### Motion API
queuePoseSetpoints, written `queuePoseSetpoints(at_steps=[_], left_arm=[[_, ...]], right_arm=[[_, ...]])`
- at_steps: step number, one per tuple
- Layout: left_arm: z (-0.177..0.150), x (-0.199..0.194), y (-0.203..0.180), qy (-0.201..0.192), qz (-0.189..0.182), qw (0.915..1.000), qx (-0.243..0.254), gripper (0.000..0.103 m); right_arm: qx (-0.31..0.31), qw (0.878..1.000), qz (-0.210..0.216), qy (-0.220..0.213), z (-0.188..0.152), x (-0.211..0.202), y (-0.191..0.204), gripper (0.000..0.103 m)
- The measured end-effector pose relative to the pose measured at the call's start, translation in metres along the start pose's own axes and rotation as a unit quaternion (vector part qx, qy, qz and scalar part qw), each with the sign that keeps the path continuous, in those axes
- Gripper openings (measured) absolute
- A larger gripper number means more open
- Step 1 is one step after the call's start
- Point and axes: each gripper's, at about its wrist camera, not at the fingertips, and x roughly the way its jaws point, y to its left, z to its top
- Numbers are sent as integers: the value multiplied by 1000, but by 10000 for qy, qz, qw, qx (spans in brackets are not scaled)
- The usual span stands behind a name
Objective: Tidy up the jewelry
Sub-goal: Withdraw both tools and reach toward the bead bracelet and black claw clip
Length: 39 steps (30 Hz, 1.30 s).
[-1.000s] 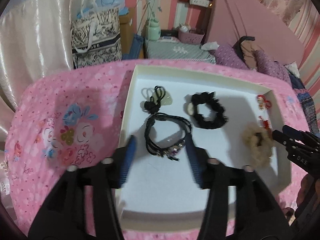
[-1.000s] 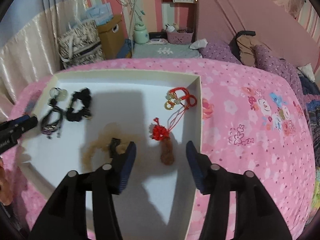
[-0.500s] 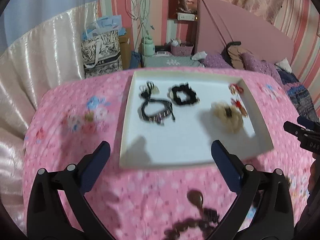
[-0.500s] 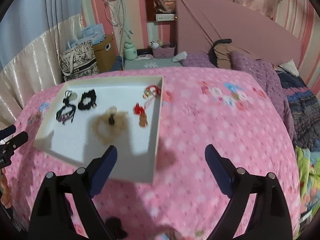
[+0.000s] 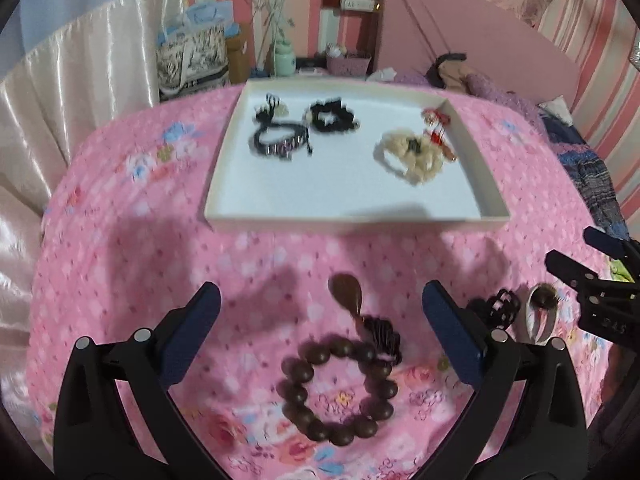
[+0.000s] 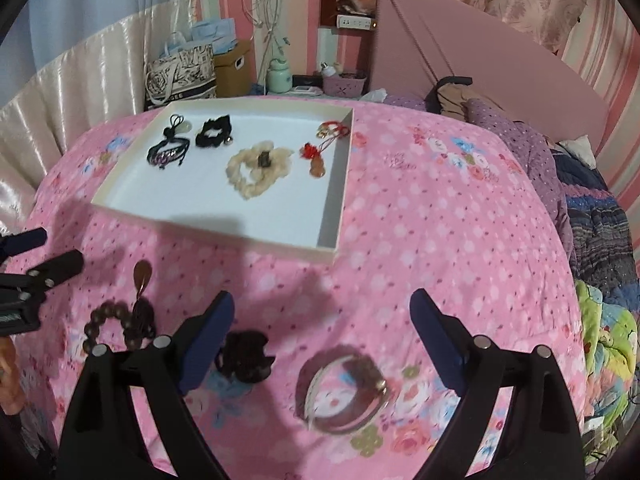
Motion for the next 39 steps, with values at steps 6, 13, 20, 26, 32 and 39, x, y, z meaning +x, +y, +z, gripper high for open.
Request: queuePoseSetpoints(at_steps=[6,13,20,26,32,39], left_arm=[[-16,9,-3,36,206,9998,-49,100],[-27,10,-2,25,182,9998,-116,100],[-31,15,-6,72,120,9999,-84,100],[-31,21,-8,141,101,9998,-62,98],[-32,32,-11,363,-121,9992,-82,87],[-31,53,-21,675,-175,9976,-12,64]], right_arm=[[147,9997,154,126,-17,5,-1,89],[234,9991,281,233,-28,13,3,89],[190,9989,303,297,-31,17,8,89],[176,9987,308,373,-33,20,9,89],[250,9966,557,557,-35,26,12,89],[254,9952,664,669,-36,37,18,84]])
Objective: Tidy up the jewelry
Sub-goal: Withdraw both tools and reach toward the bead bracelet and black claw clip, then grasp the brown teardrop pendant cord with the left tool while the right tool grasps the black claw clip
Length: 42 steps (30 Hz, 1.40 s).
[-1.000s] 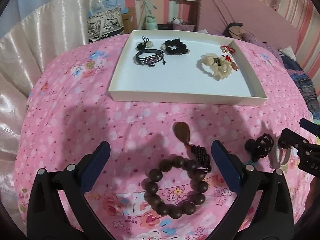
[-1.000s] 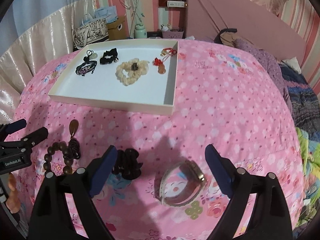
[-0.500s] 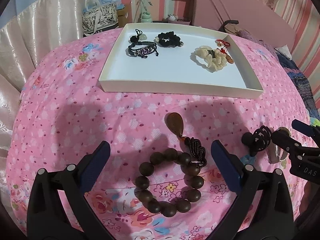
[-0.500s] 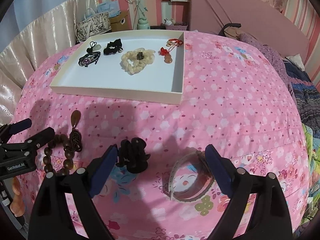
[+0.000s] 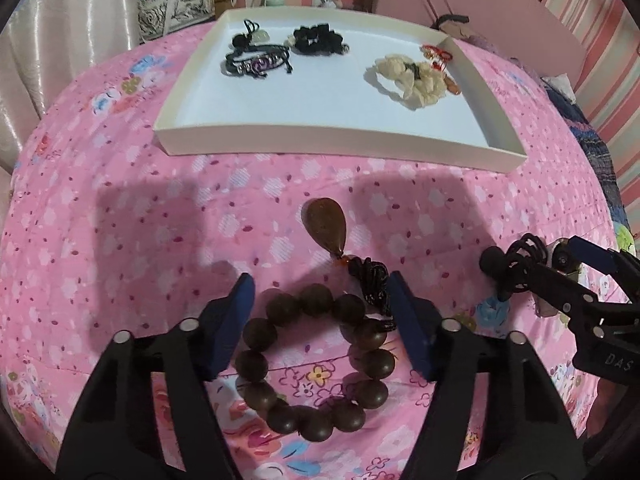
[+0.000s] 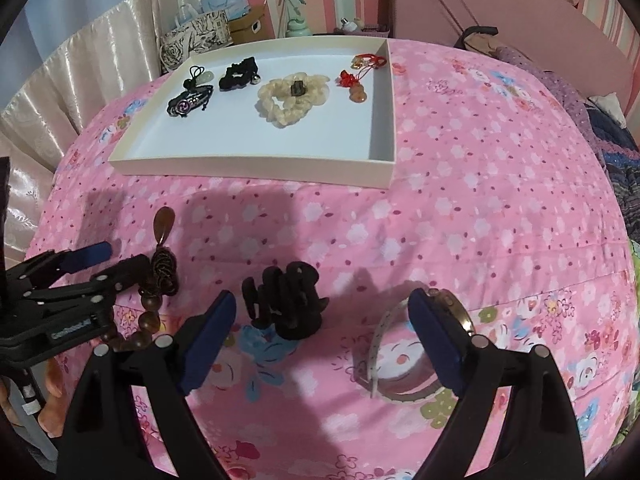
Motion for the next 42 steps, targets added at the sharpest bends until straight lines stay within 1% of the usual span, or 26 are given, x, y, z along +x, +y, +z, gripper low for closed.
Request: queuePoseSetpoints(at_steps=[1,4,6,8,12,13,15,18,20,22,27,32,38,42], left_arm=[[1,2,-1,26,6,10000,9,60],[4,6,-4,69,-23,10000,24,59],[6,8,-7,77,-3,10000,28,59],[8,9,-10,86,3,10000,39,59],[10,12,-17,140,-37,9999,82,59],[10,14,-19,162,-41,9998,93,58],[10,17,-21,202,-51,9997,125,55],[10,21,-22,216,32,9996,160,53],[11,23,-22,219,51,9996,152,49],[12,24,-20,227,73,9996,148,42],[15,27,-12,276,-64,9996,46,35],[15,28,-6,269,-147,9995,-17,32],[14,27,-5,242,-146,9996,-3,28],[13,23,-1,199,-146,9997,-27,24]], right_arm=[[-2,10000,10,21,1,2,0,79],[30,9999,143,68,2,5,0,76],[15,9999,139,54,3,5,2,76],[-6,9999,161,44,3,5,3,72],[-19,9997,232,72,3,5,5,58],[-32,9997,209,96,3,6,5,52],[-11,9996,227,161,2,9,4,46],[56,9993,326,179,2,11,1,45],[50,9993,336,161,2,10,1,43],[43,9993,330,153,3,10,2,43],[41,9993,333,152,3,10,1,43],[46,9993,329,146,2,10,1,43],[42,9994,323,139,3,10,1,43],[34,9995,297,86,4,9,1,42]])
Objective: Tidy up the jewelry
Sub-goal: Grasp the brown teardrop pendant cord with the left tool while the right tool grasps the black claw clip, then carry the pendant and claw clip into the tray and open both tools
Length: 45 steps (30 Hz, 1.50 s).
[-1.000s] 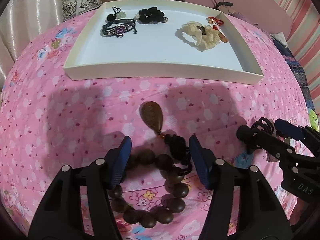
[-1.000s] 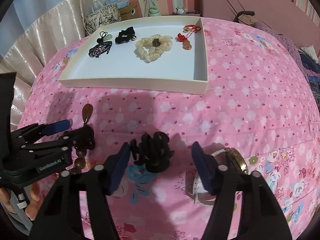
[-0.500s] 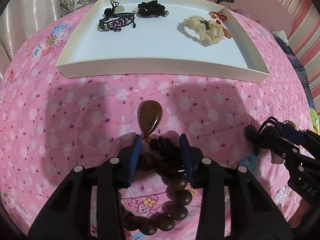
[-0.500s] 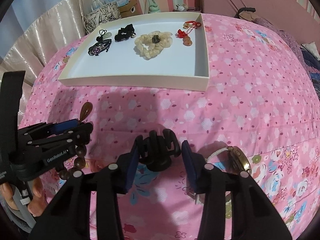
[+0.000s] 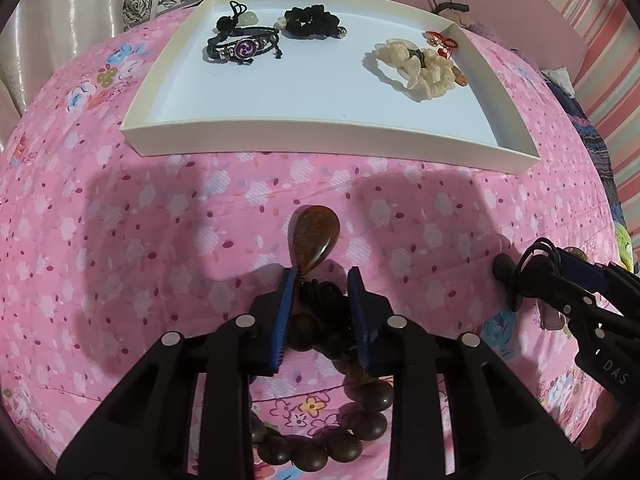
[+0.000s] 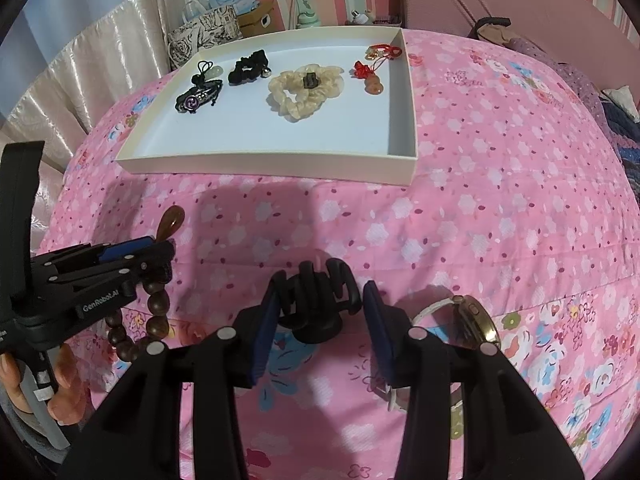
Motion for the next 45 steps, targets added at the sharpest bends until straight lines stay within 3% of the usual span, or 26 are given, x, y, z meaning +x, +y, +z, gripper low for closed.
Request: queuePoseSetpoints(at_steps=[7,14,15,17,18,19,22,24,31,45], left_arm=[[0,-4,4,-51,-13,10000,-40,9],[-5,-8,6,77,-36,10000,-12,10],[-5,-8,6,110,-48,9999,-20,12],[-4,-6,7,187,-65,9998,-68,30],[-5,-6,8,220,-77,9997,-98,49],[-6,-6,9,245,-106,9996,-130,54],[-11,-6,6,250,-86,9996,-75,55],[-14,-7,1,226,-12,9997,11,53],[-16,-5,-8,215,39,9996,184,21],[-12,-30,1,-172,71,9997,160,15]], right_arm=[[42,9999,-5,-121,1,-1,-2,42],[53,9999,6,-117,1,1,-2,42],[54,9999,4,-111,1,1,-2,42],[52,9999,-9,-109,2,1,-2,42],[41,9999,-18,-111,2,1,-1,42],[33,9999,-20,-110,2,1,-1,42],[44,9999,-4,-110,1,1,-2,42],[45,9999,-9,-113,2,2,-1,42],[28,9999,-17,-130,0,2,0,42],[46,9995,-57,-322,1,-7,-2,41]])
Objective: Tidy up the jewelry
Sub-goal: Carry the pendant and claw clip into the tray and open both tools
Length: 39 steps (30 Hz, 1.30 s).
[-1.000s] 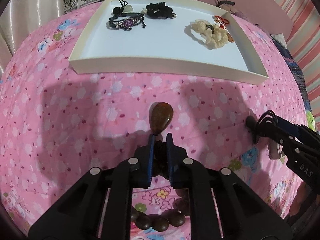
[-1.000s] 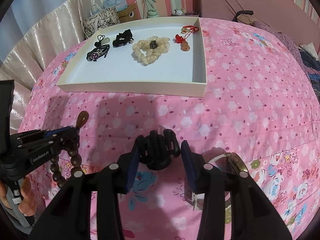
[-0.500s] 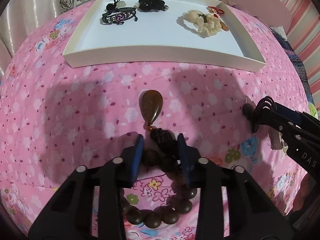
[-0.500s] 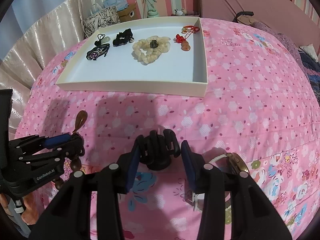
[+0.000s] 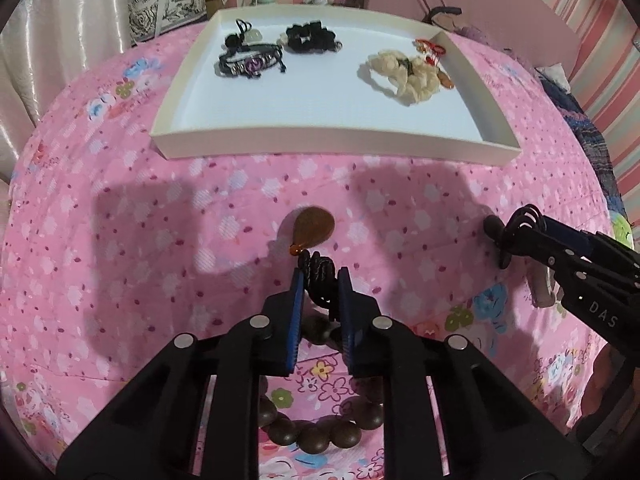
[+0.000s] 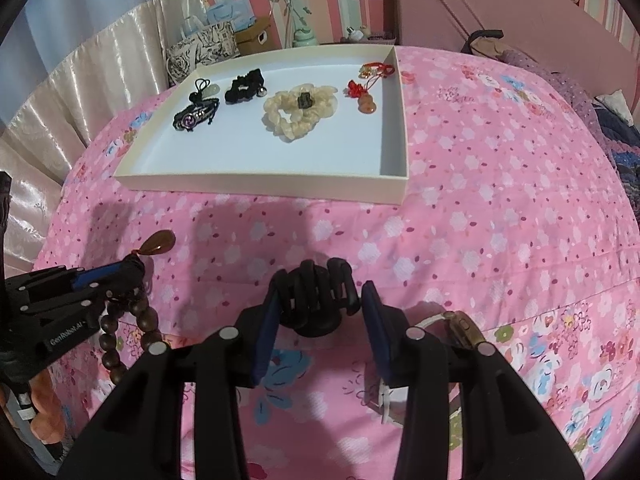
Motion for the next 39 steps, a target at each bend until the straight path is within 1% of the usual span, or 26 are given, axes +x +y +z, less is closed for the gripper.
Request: queuePoseSetpoints(at_steps=[7,13,17,20,24,27,31,36,39], left_arm=[[10,-23,-1,-347,-75,9993,66,15],[37,-40,6,-748,-40,9972,13,15],[62,-43,9,-997,8,9950,11,15],[77,-37,11,-1039,62,9946,43,15],[96,-24,15,-1045,57,9945,5,15],[110,-15,21,-1041,57,9945,-29,15],[120,0,28,-1035,152,9945,23,15],[123,22,37,-877,199,9959,-28,15],[122,27,46,-926,288,9953,-79,15]], right_arm=[[-16,9995,-8,-312,15,-16,4,40],[25,9978,-113,-659,47,-27,7,40],[24,9967,-240,-781,68,-22,11,40],[38,9955,-493,-807,86,-9,10,39],[166,9950,-659,-737,106,11,3,39],[232,9939,-808,-719,114,23,-3,39],[410,9939,-772,-667,116,37,-12,39],[442,9930,-819,-727,113,48,-15,39],[463,9921,-865,-783,111,55,-14,39]])
